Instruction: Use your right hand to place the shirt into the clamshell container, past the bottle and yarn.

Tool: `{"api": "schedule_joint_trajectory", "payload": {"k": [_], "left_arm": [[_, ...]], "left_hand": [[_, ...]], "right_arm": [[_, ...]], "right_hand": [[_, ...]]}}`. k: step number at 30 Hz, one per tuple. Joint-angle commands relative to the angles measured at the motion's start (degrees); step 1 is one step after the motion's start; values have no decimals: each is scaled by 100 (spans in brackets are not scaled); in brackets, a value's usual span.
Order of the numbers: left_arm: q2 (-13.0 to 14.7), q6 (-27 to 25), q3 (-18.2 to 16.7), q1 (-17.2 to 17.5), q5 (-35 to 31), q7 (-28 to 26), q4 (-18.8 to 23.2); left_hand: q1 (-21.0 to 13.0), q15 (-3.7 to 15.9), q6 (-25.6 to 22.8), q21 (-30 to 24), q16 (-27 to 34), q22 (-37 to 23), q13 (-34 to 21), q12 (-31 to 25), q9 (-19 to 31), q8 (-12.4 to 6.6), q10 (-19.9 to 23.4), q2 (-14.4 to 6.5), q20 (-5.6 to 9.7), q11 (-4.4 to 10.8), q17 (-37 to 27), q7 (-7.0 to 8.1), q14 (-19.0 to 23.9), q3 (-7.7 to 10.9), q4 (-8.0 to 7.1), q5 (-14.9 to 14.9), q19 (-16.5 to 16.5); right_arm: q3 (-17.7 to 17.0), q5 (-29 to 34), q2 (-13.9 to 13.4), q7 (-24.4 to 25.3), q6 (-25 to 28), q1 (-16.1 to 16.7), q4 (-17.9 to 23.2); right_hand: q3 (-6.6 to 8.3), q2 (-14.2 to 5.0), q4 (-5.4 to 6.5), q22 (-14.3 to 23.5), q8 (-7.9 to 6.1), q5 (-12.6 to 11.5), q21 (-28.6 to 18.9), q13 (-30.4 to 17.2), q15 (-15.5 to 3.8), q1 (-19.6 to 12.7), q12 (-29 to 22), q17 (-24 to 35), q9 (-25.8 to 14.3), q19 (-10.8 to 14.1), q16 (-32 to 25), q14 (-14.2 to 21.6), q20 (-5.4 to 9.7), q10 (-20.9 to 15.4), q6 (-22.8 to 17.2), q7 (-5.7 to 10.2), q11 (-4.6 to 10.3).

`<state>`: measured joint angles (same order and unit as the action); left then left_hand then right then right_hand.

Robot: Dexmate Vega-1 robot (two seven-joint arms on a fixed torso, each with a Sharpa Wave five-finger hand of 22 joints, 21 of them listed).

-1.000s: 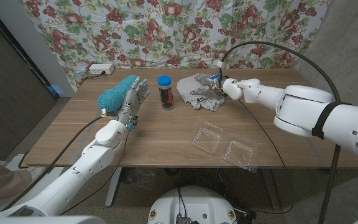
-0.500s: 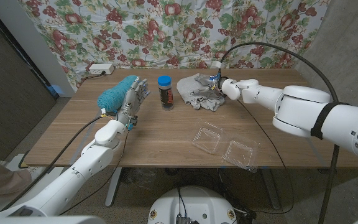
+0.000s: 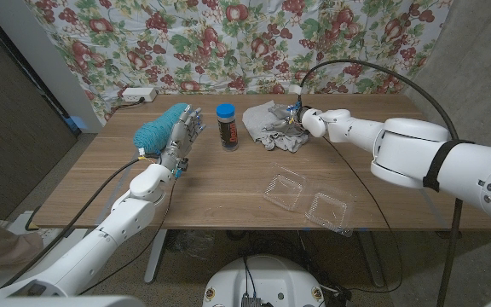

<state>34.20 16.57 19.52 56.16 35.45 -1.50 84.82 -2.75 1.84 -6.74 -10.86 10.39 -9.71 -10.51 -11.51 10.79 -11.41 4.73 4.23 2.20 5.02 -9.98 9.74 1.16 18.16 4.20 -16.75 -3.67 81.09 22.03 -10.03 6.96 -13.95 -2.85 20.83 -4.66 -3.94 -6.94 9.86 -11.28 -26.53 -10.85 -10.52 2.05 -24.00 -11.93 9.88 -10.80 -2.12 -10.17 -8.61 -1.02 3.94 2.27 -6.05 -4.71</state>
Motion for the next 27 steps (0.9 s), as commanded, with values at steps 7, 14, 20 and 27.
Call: {"api": "schedule_joint_trajectory", "payload": {"k": [7,14,20,27], "left_arm": [[-44,-7,40,-61,16,40,-92],[-49,11,42,-53,16,46,-98],[-53,25,41,-51,13,42,-98],[-45,25,40,-32,5,27,-72]], "left_hand": [[10,347,-8,-22,26,-34,-19,0,8,17,44,-54,207,-19,-23,11,-10,20,27,18,-46],[11,340,-16,-23,28,-34,-19,-1,8,14,46,-56,207,-17,-23,12,-7,18,29,19,-48],[12,346,-20,-23,28,-34,-19,1,8,12,43,-57,203,-19,-23,4,-6,16,31,21,-50],[13,342,-20,-24,29,-34,-19,1,8,12,42,-59,207,-18,-23,8,-4,14,34,23,-50]], "right_arm": [[143,-91,64,-103,250,-16,-7],[138,-71,46,-72,153,-3,-5],[122,-84,48,-84,155,20,-8],[141,-40,33,-7,76,38,-5]], "right_hand": [[-36,-20,-10,19,11,-86,-32,-22,-61,-112,-50,15,-13,11,-39,61,6,-113,59,9,78],[-36,-22,-23,21,-10,-112,-66,-34,-127,-150,-94,16,-19,117,-57,144,-35,-213,36,76,113],[-36,-12,-64,21,-70,-175,-160,-66,-298,-272,-189,28,-41,516,-134,512,94,-437,-90,262,231],[-42,-11,-67,24,-95,-200,-170,-97,-312,-312,-221,52,-61,641,-181,729,189,-489,-136,257,187]]}}
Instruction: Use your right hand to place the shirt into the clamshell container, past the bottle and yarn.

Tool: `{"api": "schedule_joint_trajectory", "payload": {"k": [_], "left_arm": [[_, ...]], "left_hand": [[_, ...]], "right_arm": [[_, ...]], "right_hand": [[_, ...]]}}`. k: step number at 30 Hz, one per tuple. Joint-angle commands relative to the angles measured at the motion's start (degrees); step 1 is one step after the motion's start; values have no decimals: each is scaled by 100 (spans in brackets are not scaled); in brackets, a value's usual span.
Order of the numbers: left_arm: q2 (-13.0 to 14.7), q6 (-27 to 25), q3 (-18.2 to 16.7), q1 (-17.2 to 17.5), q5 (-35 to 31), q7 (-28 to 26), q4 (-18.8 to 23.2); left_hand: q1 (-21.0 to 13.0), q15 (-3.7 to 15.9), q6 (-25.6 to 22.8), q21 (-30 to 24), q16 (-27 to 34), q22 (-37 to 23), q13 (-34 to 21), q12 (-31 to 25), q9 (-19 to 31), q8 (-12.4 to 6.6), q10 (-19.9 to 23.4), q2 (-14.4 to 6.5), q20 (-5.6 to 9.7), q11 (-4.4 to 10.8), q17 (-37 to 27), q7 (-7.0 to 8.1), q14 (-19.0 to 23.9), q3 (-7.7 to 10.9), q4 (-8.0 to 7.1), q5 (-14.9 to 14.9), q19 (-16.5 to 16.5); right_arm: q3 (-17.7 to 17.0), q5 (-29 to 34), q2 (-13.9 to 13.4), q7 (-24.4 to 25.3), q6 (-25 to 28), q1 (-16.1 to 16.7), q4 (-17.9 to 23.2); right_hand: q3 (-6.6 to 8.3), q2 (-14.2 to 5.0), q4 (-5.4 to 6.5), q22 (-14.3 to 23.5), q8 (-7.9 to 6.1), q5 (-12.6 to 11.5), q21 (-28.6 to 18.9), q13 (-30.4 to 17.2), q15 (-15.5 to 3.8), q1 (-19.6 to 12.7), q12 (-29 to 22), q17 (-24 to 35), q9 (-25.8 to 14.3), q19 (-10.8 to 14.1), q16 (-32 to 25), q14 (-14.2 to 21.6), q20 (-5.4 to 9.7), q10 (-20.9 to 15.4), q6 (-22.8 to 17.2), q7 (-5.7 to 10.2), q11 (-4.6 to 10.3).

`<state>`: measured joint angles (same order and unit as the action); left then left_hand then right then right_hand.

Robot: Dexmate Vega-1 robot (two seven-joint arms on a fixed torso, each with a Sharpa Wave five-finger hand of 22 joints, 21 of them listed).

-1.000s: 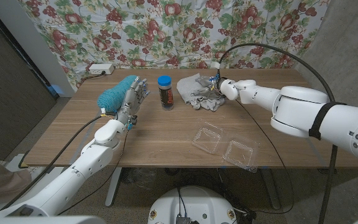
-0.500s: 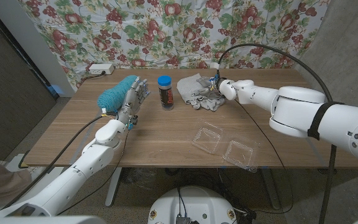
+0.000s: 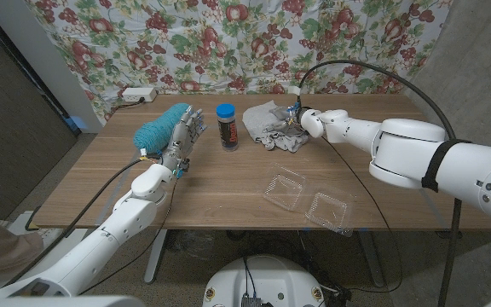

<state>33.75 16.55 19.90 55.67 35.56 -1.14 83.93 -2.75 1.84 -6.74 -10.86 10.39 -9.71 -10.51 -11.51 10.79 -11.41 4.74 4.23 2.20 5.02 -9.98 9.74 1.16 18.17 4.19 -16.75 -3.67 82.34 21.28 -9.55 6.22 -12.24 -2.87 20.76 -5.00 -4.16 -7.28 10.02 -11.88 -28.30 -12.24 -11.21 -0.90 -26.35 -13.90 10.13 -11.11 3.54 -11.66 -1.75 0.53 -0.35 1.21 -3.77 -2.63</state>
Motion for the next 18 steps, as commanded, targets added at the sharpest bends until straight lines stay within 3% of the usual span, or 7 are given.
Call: {"api": "schedule_joint_trajectory", "payload": {"k": [1,18], "left_arm": [[2,24,0,22,-4,-14,24],[25,11,-17,85,0,-51,96]], "left_hand": [[13,340,-21,-24,28,-34,-19,0,8,12,44,-60,206,-20,-23,3,-5,13,34,24,-50],[12,346,-17,-25,28,-34,-19,3,8,13,39,-67,213,-20,-23,1,-3,8,43,27,-56]], "right_arm": [[19,42,-13,70,-90,44,2],[-9,78,-26,161,-143,78,4]], "right_hand": [[-8,11,-33,9,-40,-24,-29,-30,-21,-80,-29,29,-31,76,-32,48,34,-68,-43,26,-19],[-21,0,-24,33,-102,-63,-72,-93,-79,-128,-137,85,-67,314,-104,347,138,-265,-172,5,-66]]}}
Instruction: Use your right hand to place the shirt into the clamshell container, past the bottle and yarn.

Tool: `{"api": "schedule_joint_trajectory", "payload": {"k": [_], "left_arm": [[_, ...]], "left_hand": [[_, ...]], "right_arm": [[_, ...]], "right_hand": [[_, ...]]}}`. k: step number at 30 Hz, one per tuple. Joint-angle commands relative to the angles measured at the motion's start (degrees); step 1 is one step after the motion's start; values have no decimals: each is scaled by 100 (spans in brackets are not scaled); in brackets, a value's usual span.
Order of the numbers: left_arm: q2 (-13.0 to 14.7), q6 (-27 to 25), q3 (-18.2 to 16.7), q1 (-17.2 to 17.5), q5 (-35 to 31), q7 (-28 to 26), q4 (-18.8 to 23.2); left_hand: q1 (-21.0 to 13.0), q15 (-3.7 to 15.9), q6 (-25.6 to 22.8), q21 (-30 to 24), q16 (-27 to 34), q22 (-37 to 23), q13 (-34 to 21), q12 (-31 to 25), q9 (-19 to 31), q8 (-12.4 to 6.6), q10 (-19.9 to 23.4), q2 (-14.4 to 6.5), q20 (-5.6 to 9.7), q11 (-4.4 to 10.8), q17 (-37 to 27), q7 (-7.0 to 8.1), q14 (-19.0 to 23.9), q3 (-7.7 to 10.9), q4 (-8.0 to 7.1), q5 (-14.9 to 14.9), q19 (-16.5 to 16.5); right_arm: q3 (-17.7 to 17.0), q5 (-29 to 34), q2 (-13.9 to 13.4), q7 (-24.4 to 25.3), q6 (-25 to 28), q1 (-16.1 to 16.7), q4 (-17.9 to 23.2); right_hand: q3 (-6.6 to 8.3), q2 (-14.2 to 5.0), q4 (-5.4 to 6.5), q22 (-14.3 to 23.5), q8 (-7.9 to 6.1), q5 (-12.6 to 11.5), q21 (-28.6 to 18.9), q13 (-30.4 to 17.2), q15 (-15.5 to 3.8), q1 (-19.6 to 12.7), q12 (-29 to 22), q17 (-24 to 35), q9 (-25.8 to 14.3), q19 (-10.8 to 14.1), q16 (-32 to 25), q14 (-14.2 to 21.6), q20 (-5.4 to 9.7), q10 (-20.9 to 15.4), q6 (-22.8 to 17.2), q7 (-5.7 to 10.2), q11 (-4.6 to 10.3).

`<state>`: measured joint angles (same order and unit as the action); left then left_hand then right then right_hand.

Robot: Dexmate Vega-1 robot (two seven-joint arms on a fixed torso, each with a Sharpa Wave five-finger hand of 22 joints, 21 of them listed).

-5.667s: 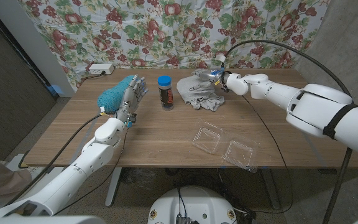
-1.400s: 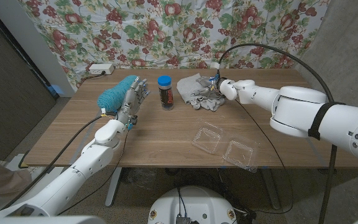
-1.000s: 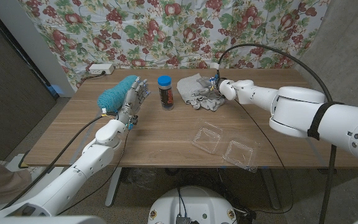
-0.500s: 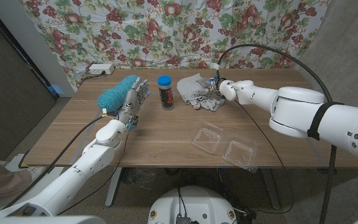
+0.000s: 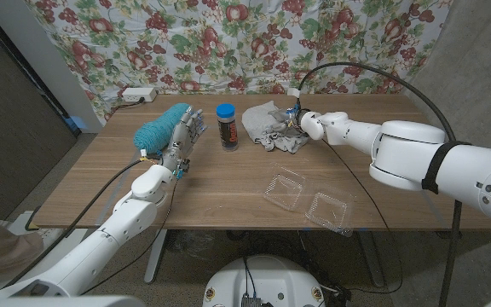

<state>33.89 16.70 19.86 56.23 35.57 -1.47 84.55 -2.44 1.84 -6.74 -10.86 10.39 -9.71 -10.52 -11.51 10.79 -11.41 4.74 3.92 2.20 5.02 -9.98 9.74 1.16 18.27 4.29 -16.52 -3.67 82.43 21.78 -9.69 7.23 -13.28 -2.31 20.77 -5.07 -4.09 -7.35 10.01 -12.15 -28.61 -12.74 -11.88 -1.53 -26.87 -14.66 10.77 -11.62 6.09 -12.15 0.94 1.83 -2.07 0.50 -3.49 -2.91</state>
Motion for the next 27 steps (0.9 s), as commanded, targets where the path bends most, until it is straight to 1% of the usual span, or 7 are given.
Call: {"api": "schedule_joint_trajectory", "payload": {"k": [1,3,9,11,18,23,27], "left_arm": [[6,1,-11,24,-2,-14,25],[-2,6,-6,9,-2,-2,7],[-22,18,11,-34,3,41,-48],[-32,25,17,-51,-2,47,-68],[-55,33,33,-110,-2,82,-120],[-59,18,42,-122,-3,82,-121],[-62,11,47,-127,-12,70,-115]], "left_hand": [[-19,341,-21,-26,28,-34,-18,3,8,12,40,-36,212,-17,-23,-1,-5,-2,33,4,-58],[-19,342,-16,-26,27,-34,-18,0,8,14,46,-36,212,-18,-23,5,-6,-2,34,4,-57],[-18,336,-21,-27,29,-34,-18,1,8,12,45,-38,212,-17,-23,2,-1,-4,36,6,-61],[-18,336,-22,-26,29,-34,-18,2,8,11,43,-38,208,-20,-23,0,-1,-5,37,6,-59],[-17,339,-21,-26,27,-34,-19,0,8,12,49,-40,211,-15,-23,2,-6,-8,39,8,-58],[-16,336,-24,-25,27,-34,-19,1,8,11,46,-41,209,-21,-23,-3,-5,-9,40,9,-57],[-16,337,-26,-26,27,-35,-19,0,8,10,49,-42,207,-22,-23,2,-7,-10,42,10,-59]], "right_arm": [[-22,24,-11,48,-38,22,4],[-28,23,-15,67,-45,26,4],[-41,32,-38,106,-82,29,7],[-55,22,-44,103,-80,31,6],[-78,3,-67,107,-90,33,7],[-86,-3,-76,138,-95,39,7],[-87,-17,-69,110,-51,39,4]], "right_hand": [[-14,-10,-18,35,-76,-35,-26,-30,-17,-82,-72,24,-19,75,-55,84,13,-118,-103,-26,-51],[0,-37,-23,41,-103,-50,-38,-55,-67,-121,-122,38,-32,138,-77,168,37,-210,-160,-17,-6],[8,-49,-34,50,-153,-66,-65,-96,-103,-168,-188,54,-55,250,-100,264,75,-319,-263,25,-8],[18,-69,-35,56,-175,-78,-86,-125,-131,-196,-221,70,-73,328,-131,358,99,-359,-299,33,-7],[78,-105,-106,60,-231,-116,-134,-207,-205,-400,-321,87,-126,542,-160,502,207,-492,-376,80,1],[106,-136,-114,64,-248,-130,-175,-287,-274,-495,-431,116,-163,714,-218,664,272,-652,-368,69,4],[115,-144,-118,67,-259,-135,-186,-325,-285,-534,-479,127,-178,767,-239,720,267,-719,-375,50,2]]}}
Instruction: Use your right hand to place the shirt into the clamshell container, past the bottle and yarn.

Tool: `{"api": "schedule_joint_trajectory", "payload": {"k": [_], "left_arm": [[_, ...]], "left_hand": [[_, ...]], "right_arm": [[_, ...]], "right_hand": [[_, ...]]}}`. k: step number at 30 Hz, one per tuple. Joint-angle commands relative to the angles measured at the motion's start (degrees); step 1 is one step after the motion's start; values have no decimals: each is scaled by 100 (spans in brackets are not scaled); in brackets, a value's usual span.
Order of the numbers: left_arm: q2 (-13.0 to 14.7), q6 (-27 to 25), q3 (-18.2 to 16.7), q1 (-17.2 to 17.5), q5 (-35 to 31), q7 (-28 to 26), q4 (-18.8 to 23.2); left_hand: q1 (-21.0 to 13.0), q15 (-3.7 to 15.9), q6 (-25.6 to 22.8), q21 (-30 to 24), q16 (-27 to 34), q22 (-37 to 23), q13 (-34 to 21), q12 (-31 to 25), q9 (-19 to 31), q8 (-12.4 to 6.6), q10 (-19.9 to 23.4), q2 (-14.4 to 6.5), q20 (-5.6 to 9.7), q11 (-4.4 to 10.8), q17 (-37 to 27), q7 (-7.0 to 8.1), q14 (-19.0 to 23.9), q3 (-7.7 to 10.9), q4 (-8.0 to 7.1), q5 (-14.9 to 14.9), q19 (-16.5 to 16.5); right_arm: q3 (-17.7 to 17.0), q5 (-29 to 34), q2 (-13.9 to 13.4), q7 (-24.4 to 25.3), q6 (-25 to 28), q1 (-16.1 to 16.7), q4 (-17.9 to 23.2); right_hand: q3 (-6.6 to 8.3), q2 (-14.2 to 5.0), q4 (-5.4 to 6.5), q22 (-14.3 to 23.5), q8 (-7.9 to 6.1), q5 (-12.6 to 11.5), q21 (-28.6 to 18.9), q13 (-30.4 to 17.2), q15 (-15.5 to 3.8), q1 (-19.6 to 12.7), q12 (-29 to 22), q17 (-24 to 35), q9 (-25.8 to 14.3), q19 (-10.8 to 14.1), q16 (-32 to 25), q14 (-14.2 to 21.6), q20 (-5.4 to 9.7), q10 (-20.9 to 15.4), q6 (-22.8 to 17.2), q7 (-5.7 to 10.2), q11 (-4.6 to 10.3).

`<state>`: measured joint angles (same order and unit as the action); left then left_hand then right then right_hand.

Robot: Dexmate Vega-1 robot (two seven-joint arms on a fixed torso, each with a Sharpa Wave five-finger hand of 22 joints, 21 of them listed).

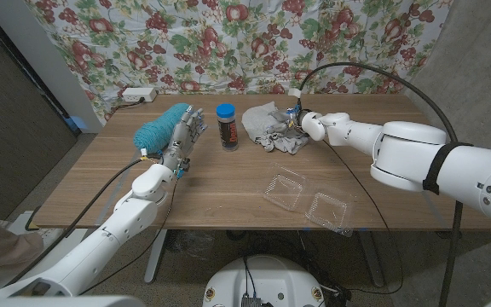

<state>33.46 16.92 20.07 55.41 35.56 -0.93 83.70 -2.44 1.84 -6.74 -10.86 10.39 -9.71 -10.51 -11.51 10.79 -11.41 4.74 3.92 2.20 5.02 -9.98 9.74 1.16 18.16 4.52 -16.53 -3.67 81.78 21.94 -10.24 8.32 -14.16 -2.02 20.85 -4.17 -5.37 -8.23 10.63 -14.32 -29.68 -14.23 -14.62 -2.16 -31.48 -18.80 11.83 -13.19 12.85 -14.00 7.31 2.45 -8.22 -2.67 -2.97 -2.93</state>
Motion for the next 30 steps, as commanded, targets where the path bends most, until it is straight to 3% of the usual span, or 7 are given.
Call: {"api": "schedule_joint_trajectory", "payload": {"k": [1,5,8,16,30], "left_arm": [[-21,-10,24,-45,-9,13,-30],[-22,-16,27,-54,-10,14,-28],[-29,-20,38,-72,-13,26,-40],[-52,-4,55,-96,-31,24,-60],[-28,-35,47,-26,-30,-27,22]], "left_hand": [[-15,335,-23,-26,27,-34,-19,-1,8,11,50,-43,206,-20,-23,7,-6,0,19,11,-59],[-15,335,-22,-26,28,-34,-19,0,9,12,48,-44,206,-22,-23,10,-4,-1,20,11,-59],[-14,333,-23,-26,28,-34,-19,1,9,11,47,-44,209,-27,-23,8,-3,-2,21,11,-60],[-14,336,-21,-26,27,-34,-19,2,8,12,46,-46,208,-15,-23,2,-5,-4,23,12,-60],[-12,337,-13,-27,26,-34,-19,2,8,15,44,-49,210,-21,-23,5,-8,-9,27,16,-63]], "right_arm": [[-21,-35,-13,9,46,12,-4],[-26,-60,-10,-13,82,10,-5],[-42,-108,-13,-59,98,8,-5],[-35,-122,-30,-13,101,6,-4],[-116,-120,-111,230,-144,62,7]], "right_hand": [[28,-21,-28,6,-45,-30,-37,-59,-224,-79,-74,24,-24,97,-58,93,203,-115,-62,-1,-8],[40,-45,-20,16,-61,-36,-71,-126,-245,-118,-154,52,-50,210,-94,183,193,-202,-69,-4,30],[40,-46,-4,34,-94,-45,-100,-316,-410,-187,-451,117,-118,349,-199,504,195,-538,-98,-10,109],[70,-94,-6,45,-101,-54,-148,-447,-486,-276,-591,163,-163,506,-250,652,262,-583,-91,-16,222],[133,-176,-20,82,-254,-64,-244,-736,-498,-465,-909,277,-314,763,-378,981,275,-691,-355,-65,317]]}}
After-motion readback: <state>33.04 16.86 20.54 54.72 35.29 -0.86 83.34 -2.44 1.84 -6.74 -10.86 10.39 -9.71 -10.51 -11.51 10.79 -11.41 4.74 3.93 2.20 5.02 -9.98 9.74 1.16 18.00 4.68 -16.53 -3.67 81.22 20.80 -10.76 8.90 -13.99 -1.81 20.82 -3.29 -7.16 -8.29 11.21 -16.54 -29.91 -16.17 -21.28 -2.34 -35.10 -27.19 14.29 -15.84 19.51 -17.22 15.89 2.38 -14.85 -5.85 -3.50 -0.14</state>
